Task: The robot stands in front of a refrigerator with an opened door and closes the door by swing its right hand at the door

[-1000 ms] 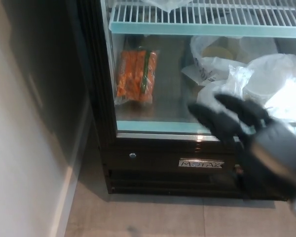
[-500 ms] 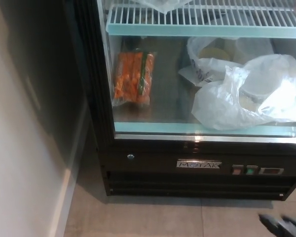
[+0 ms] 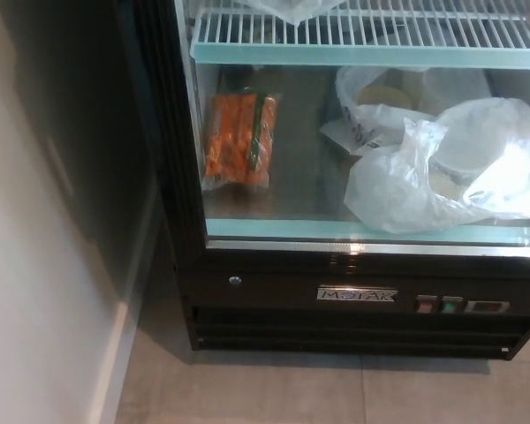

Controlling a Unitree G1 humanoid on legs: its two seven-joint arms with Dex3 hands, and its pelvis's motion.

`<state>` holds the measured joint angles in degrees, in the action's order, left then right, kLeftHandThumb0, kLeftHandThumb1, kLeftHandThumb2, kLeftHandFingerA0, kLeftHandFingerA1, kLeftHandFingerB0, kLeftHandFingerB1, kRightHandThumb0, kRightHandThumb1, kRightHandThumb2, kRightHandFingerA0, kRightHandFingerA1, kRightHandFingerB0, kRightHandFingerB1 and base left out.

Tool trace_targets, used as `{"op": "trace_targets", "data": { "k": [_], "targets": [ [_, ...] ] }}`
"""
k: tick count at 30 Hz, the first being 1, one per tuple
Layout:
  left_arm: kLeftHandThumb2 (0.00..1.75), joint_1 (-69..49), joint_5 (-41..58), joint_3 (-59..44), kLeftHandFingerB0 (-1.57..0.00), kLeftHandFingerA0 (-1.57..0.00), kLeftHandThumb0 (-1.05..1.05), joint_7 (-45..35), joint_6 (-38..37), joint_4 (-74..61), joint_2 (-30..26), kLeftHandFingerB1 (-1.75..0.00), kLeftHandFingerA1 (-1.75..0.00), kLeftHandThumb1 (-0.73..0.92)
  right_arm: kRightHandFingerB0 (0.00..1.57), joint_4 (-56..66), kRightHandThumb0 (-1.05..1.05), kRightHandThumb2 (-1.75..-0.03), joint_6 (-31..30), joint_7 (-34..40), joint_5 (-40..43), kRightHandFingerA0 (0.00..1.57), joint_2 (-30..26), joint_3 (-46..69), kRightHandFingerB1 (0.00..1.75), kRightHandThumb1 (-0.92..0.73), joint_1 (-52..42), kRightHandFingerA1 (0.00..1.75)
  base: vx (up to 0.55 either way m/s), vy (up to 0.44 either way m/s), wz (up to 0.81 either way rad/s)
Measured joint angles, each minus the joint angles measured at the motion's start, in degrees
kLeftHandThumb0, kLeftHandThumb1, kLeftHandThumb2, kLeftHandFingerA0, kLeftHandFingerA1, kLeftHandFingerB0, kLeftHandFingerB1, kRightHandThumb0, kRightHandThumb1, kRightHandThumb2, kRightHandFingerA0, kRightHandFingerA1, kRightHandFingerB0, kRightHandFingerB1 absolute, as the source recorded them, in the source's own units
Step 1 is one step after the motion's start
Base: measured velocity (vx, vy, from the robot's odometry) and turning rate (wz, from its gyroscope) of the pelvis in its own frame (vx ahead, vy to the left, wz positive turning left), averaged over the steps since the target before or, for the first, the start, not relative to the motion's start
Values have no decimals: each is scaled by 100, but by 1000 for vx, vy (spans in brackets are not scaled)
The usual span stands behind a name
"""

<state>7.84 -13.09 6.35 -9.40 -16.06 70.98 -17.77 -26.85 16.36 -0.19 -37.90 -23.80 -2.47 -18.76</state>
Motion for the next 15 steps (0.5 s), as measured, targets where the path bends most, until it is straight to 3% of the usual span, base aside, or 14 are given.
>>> {"op": "trace_targets", "data": {
  "k": [2, 3, 6, 7, 8, 9, 12, 13, 14, 15],
  "targets": [
    [66, -2, 0, 1, -30, -36, -58, 0, 0, -2, 0, -32, -36, 87, 2, -563, -84, -111, -199, -25, 1, 13, 44, -38, 39, -78, 295, 51, 0, 0, 0],
    [66, -5, 0, 2, -28, -36, -58, 0, 0, -2, 0, -31, -36, 86, 1, -841, -79, -111, -278, -37, 2, 5, 63, -68, 39, -77, 441, 48, 0, 0, 0],
    [66, -32, -1, 2, -28, -35, -59, 1, 0, -2, -1, -31, -35, 86, 0, -1527, -78, -111, -468, -65, 3, 5, 115, -150, 40, -76, 783, 48, 0, 0, 0],
    [66, -57, -2, 2, -26, -33, -58, 1, 0, -1, -1, -31, -35, 86, 10, -1850, -79, -68, -552, -87, 8, 13, 135, -180, 31, -89, 928, 41, 0, 0, 0],
    [66, -70, -2, 2, -26, -33, -58, 1, 0, -1, -1, -31, -35, 86, 10, -2018, -79, -68, -594, -98, 11, 13, 146, -190, 31, -89, 1003, 41, 0, 0, 0],
    [66, -85, -1, 2, -27, -34, -57, 1, 0, -1, -2, -31, -35, 86, 0, -2181, -37, -108, -636, -108, 14, 1, 158, -198, 49, -48, 1073, 51, 0, 0, 0],
    [67, -210, 1, -9, -30, -36, -58, -2, -1, 1, -10, -32, -35, 88, 0, -3005, -38, -108, -878, -139, 45, 1, 256, -213, 49, -48, 1394, 51, 0, 0, 0],
    [66, -249, 0, -7, -28, -35, -59, -2, -3, 0, -21, -31, -35, 86, 11, -3183, -79, -69, -933, -139, 60, 13, 289, -214, 29, -92, 1456, 35, 0, 0, 0],
    [66, -341, -3, -3, -29, -35, -58, -2, -12, 0, -53, -32, -35, 87, 0, -3555, -37, -108, -1050, -139, 102, 1, 351, -220, 49, -48, 1569, 50, 0, 0, 0],
    [66, -341, -3, -3, -29, -35, -58, -2, -12, 0, -53, -32, -35, 87, 0, -3555, -37, -108, -1050, -139, 102, 1, 351, -220, 49, -48, 1569, 50, 0, 0, 0]
  ]
}}
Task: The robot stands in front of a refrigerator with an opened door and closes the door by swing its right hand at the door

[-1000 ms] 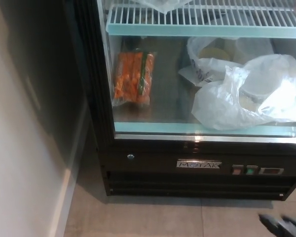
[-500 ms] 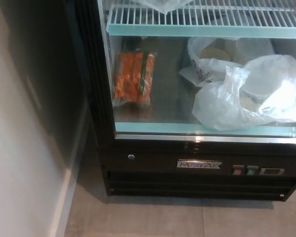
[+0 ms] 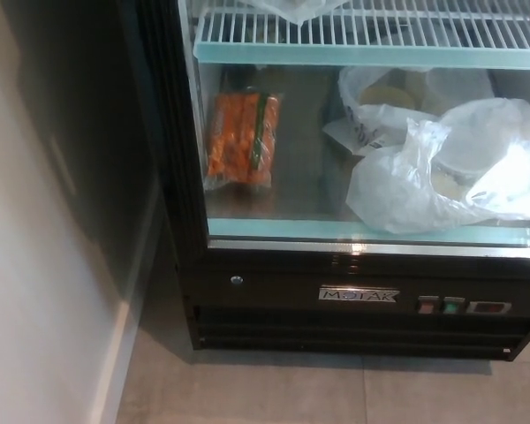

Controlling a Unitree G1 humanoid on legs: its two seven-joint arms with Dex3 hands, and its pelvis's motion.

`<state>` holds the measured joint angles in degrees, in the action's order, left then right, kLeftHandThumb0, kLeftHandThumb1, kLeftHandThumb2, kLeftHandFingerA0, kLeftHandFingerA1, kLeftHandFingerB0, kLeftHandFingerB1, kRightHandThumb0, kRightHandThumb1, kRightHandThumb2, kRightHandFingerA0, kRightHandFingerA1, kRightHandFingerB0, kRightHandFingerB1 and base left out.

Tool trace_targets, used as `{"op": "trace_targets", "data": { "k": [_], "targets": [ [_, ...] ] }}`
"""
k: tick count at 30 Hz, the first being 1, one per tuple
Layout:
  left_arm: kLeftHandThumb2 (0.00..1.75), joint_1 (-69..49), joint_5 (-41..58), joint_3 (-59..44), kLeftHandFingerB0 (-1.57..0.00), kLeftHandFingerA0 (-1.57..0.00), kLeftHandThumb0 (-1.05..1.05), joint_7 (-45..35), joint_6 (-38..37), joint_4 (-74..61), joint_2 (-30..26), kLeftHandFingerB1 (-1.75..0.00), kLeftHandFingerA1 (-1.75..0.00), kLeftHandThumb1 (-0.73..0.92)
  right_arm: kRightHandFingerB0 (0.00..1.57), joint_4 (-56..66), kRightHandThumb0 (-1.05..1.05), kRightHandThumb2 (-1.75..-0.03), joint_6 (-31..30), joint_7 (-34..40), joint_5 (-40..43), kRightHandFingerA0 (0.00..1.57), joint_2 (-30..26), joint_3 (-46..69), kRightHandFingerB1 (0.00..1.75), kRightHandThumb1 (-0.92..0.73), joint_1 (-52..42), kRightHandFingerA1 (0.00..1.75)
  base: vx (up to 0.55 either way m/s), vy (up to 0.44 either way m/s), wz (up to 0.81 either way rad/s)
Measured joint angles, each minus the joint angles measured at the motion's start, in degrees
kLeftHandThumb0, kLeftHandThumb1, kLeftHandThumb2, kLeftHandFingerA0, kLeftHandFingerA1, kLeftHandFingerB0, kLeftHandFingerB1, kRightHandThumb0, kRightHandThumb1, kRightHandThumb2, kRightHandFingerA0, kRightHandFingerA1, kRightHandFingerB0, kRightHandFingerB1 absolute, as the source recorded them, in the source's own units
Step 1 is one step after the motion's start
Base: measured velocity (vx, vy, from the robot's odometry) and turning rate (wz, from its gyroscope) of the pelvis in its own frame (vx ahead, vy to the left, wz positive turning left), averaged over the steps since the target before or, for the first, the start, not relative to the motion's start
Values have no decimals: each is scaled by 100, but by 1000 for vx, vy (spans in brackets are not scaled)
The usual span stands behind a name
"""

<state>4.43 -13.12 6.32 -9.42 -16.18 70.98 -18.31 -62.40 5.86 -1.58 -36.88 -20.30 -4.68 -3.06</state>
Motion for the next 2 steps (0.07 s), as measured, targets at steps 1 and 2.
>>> {"op": "trace_targets", "data": {
  "k": [1, 2],
  "targets": [
    [67, -103, 1, -2, -29, -37, -60, -1, -13, 2, -56, -31, -35, 88, 0, -386, -37, -107, -122, -1, 60, 1, 44, -14, 49, -48, 116, 50, 0, 0, 0],
    [67, -140, 0, -3, -29, -37, -60, -1, -20, 2, -84, -31, -35, 88, 0, -527, -37, -107, -176, -1, 97, 1, 62, -10, 49, -48, 158, 50, 0, 0, 0]
  ]
}}
